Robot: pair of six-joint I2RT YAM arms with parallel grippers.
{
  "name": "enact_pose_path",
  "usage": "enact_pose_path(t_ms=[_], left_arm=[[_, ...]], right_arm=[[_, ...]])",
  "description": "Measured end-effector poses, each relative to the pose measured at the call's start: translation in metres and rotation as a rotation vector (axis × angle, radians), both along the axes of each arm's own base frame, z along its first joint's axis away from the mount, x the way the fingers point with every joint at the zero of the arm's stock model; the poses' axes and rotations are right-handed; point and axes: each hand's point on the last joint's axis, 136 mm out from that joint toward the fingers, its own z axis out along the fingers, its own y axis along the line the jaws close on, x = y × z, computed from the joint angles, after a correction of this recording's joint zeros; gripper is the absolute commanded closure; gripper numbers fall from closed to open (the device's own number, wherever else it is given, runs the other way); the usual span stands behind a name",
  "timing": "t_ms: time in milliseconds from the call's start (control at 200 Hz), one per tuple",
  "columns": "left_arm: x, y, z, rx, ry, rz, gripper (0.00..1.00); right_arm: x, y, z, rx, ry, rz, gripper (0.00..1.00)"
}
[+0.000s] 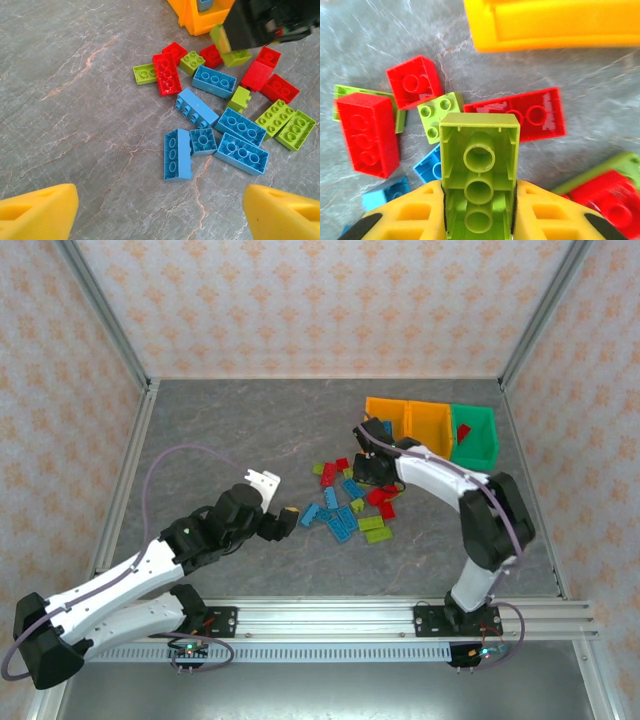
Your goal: Sort the legos into containers by color
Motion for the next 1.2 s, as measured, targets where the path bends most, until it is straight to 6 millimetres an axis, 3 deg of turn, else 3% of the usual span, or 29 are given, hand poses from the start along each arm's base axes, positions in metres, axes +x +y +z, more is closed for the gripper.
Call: enact_pose_path(t_ms=[145,275,370,495,621,736,866,1006,1096,1201], left_arm=[[-0.001,0.001,0.005,-0.013,-0.012,0.001,0.13],[-0.002,0.002,0.005,-0.02,-0.01,0.006,0.13],[-0.002,0.002,0.004,-0.023,0.0,0.012,0.12],[-0.003,0.004,0.002,-0.013,0.021,0.024,0.11],[-0.002,0.005,0.0,-0.016,0.03,0.041,0.11],[-0.001,0.008,0.0,-0.009,0.023,0.054,0.11],[0.002,0.011,-0.002,0.019,0.013,0.069,0.11],[0.007,0.007,-0.006,0.061,-0.005,0.04,0.11],[0.014,-0.001,-0.007,0.082,-0.028,0.002,0.11],[0.025,-0.011,-0.016,0.095,-0.046,-0.039,0.11]], right_arm=[[0.014,-0.034,0.065,-0.017,-0.198,-0.102,0.7],[0.043,-0.091,0.091,-0.056,-0.275,-0.247,0.7],[0.073,-0.133,0.085,-0.11,-0.261,-0.336,0.71],[0.108,-0.17,0.052,-0.17,-0.192,-0.395,0.69],[0.125,-0.186,0.02,-0.185,-0.104,-0.408,0.55],[0.134,-0.189,0.013,-0.185,-0.074,-0.392,0.46],[0.122,-0.184,0.027,-0.148,-0.092,-0.387,0.45],[0.068,-0.17,0.05,-0.07,-0.117,-0.374,0.44],[0.022,-0.142,0.057,-0.003,-0.128,-0.312,0.42],[-0.022,-0.096,0.046,0.054,-0.074,-0.188,0.4]])
